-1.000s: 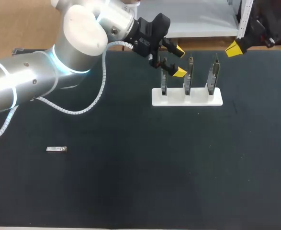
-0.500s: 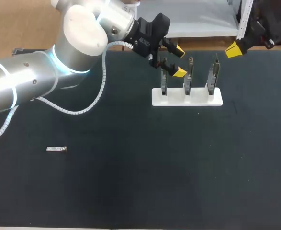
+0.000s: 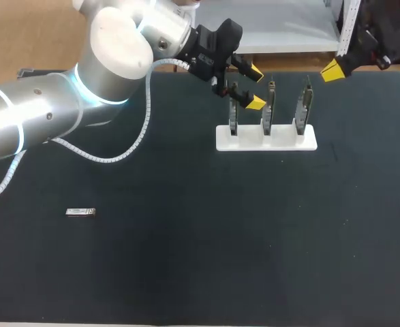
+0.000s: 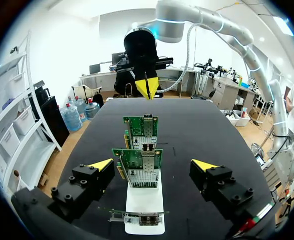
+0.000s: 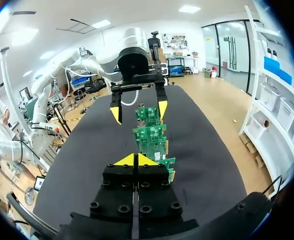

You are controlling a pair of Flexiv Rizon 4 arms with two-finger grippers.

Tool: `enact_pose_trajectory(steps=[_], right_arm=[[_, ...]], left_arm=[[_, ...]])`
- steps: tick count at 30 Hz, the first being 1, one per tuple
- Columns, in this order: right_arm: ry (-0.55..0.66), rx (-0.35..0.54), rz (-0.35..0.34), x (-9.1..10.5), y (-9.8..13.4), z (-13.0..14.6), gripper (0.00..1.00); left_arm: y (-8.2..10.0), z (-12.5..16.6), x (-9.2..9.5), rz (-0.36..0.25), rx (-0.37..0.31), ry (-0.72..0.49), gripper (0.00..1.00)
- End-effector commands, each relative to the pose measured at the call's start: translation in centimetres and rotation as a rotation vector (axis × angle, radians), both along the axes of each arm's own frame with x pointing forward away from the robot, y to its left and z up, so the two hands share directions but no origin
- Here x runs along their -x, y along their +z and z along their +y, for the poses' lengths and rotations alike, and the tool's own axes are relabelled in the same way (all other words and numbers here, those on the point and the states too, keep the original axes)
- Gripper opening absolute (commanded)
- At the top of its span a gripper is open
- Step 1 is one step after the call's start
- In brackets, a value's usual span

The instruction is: Pick up the optical module with the left hand, and insert it into the network port with the right hand.

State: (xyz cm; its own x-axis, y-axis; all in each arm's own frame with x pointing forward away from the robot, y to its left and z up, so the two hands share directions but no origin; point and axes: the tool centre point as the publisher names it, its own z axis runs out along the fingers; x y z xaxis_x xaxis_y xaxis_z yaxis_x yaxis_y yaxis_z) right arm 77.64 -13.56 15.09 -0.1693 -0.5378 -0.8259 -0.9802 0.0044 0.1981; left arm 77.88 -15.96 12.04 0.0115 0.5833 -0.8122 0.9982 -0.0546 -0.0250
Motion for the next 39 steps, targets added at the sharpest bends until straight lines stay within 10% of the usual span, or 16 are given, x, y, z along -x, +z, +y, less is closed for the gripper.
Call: enact_pose_trajectory(steps=[1, 2, 4, 39], right_arm=[[-0.002, -0.003, 0.002, 0.19, -0.07, 0.08, 0.00], [0.002, -0.003, 0.002, 0.24, -0.08, 0.11, 0.19], [0.002, -0.003, 0.002, 0.24, -0.08, 0.11, 1.00], [0.002, -0.003, 0.002, 0.24, -0.08, 0.11, 1.00]], left_arm=[[0.01, -0.07, -0.21, 0.003, -0.004, -0.003, 1.00], [0.01, -0.07, -0.21, 0.003, -0.004, -0.003, 1.00], [0.01, -0.07, -0.21, 0.003, -0.004, -0.003, 1.00], [0.33, 0.12, -0.04, -0.006, 0.001, -0.006, 1.00]])
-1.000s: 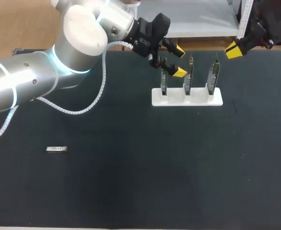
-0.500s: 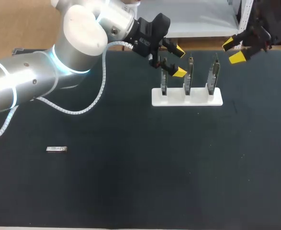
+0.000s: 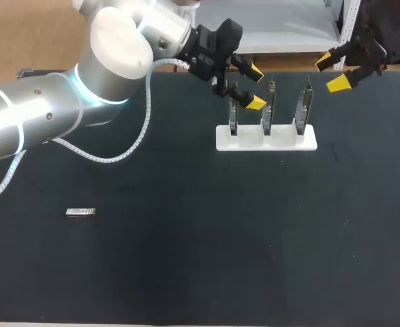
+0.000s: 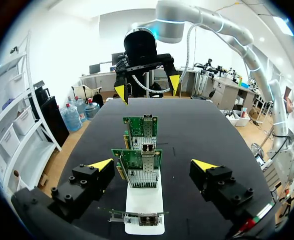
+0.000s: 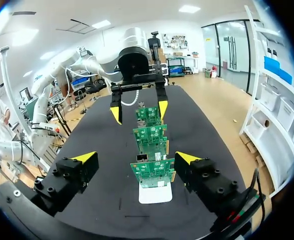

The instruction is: Pick up the optical module with the left hand, and insert it into the network port with the right hand.

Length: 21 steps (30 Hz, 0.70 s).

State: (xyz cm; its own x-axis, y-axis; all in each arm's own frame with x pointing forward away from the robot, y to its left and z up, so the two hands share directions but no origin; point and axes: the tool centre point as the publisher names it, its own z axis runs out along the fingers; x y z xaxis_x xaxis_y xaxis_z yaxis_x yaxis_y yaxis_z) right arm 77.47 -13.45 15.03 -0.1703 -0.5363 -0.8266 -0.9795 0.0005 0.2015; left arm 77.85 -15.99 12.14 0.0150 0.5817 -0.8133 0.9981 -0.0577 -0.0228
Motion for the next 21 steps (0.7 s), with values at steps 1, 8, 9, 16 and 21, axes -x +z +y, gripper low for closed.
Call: enact_pose_trajectory(steps=[1, 8, 9, 16, 21], right_arm=[[-0.001, -0.001, -0.002, 0.1, 0.0, 0.0, 1.00], [-0.001, -0.001, -0.002, 0.1, 0.0, 0.0, 1.00], [-0.001, -0.001, -0.002, 0.1, 0.0, 0.0, 1.00], [-0.001, -0.001, -0.002, 0.1, 0.0, 0.0, 1.00], [-0.001, -0.001, -0.002, 0.1, 0.0, 0.0, 1.00]], left_arm=[[0.4, 0.2, -0.1, -0.009, 0.001, -0.003, 1.00], [1.9, 0.9, 0.3, -0.052, 0.010, -0.005, 1.00], [2.3, 1.1, 0.3, -0.058, 0.013, -0.004, 1.00], [5.6, 2.7, 0.5, -0.133, 0.036, 0.001, 1.00], [8.1, 4.6, 1.3, -0.200, 0.007, -0.015, 1.00]])
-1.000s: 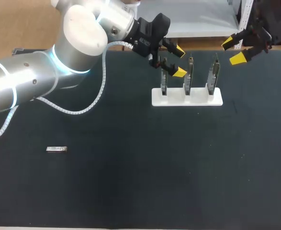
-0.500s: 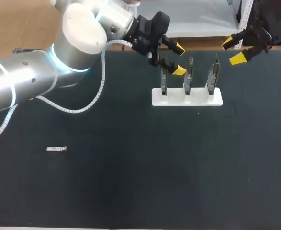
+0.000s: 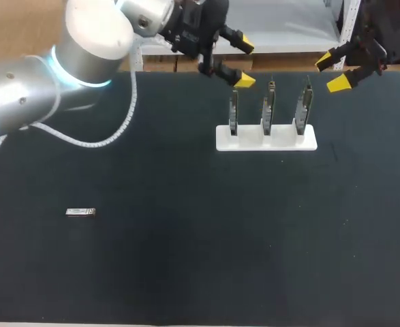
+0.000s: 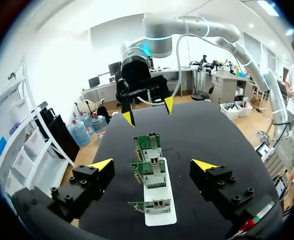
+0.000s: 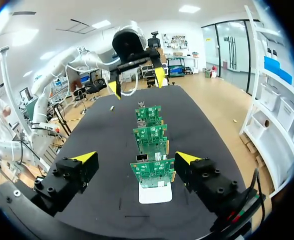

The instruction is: Pick up the optical module with the left hand, and insert it into the network port with the right hand.

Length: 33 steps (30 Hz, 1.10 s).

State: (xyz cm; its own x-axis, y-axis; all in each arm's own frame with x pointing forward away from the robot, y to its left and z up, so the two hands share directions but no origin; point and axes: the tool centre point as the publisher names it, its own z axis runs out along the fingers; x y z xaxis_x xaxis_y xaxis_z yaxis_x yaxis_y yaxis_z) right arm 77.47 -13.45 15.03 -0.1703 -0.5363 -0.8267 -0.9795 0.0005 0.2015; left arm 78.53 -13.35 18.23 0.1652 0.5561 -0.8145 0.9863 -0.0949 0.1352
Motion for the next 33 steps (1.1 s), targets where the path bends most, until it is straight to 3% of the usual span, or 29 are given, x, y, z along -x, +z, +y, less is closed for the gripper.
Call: enact_pose_trajectory(steps=[1, 3, 7, 16, 24, 31, 33], right_arm=[[-0.001, -0.001, -0.002, 0.1, 0.0, 0.0, 1.00], [-0.001, -0.001, -0.002, 0.1, 0.0, 0.0, 1.00], [-0.001, -0.001, -0.002, 0.1, 0.0, 0.0, 1.00], [-0.001, -0.001, -0.002, 0.1, 0.0, 0.0, 1.00], [-0.001, -0.001, -0.002, 0.1, 0.0, 0.0, 1.00], [-0.001, -0.001, -0.002, 0.1, 0.0, 0.0, 1.00], [-0.001, -0.001, -0.002, 0.1, 0.0, 0.0, 1.00]], left_arm=[[2.4, 2.4, 2.2, -0.056, -0.026, 0.026, 1.00], [3.2, 3.5, 2.7, -0.081, -0.049, 0.033, 1.00], [3.8, 6.6, 4.0, -0.158, -0.173, 0.082, 1.00], [2.9, 14.3, 7.5, -0.190, -0.381, 0.180, 1.00], [1.5, 20.3, 11.1, -0.173, -0.509, 0.207, 1.00], [-1.4, 25.0, 13.9, -0.150, -0.654, 0.214, 1.00], [-2.0, 25.8, 14.5, -0.132, -0.658, 0.215, 1.00]])
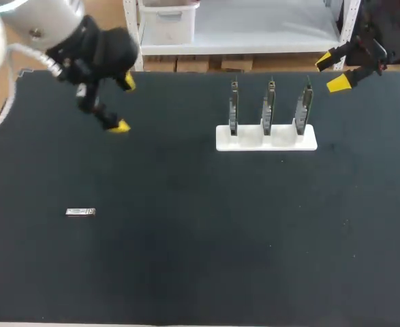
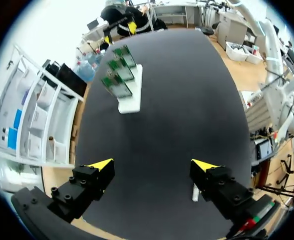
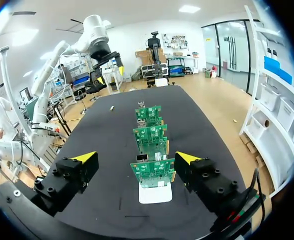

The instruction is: Pick up the optical module with the left hand, and insert it into the network port with the right hand.

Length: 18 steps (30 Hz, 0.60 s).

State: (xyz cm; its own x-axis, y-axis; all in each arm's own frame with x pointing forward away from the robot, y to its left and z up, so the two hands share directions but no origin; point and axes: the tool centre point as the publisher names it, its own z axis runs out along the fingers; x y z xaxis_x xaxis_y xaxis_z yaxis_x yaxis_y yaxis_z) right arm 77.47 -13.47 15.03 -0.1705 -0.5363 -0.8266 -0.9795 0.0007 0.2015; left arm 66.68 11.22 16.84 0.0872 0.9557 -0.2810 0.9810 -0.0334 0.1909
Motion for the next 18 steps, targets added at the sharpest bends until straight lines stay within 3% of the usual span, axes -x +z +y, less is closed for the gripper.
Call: enact_pose_trajectory(steps=[1, 4, 9, 18], right_arm=[[-0.001, -0.001, -0.002, 0.1, 0.0, 0.0, 1.00], [-0.001, -0.001, -0.002, 0.1, 0.0, 0.0, 1.00], [-0.001, -0.001, -0.002, 0.1, 0.0, 0.0, 1.00], [-0.001, -0.001, -0.002, 0.1, 0.0, 0.0, 1.00]], left_arm=[[-0.8, 1.6, 2.8, -0.044, 0.003, 0.041, 1.00], [-1.8, 2.7, 3.7, -0.027, -0.082, 0.060, 1.00], [-2.8, 3.8, 5.2, 0.000, -0.153, 0.062, 1.00], [-5.8, 6.0, 6.9, 0.064, -0.180, 0.096, 1.00]])
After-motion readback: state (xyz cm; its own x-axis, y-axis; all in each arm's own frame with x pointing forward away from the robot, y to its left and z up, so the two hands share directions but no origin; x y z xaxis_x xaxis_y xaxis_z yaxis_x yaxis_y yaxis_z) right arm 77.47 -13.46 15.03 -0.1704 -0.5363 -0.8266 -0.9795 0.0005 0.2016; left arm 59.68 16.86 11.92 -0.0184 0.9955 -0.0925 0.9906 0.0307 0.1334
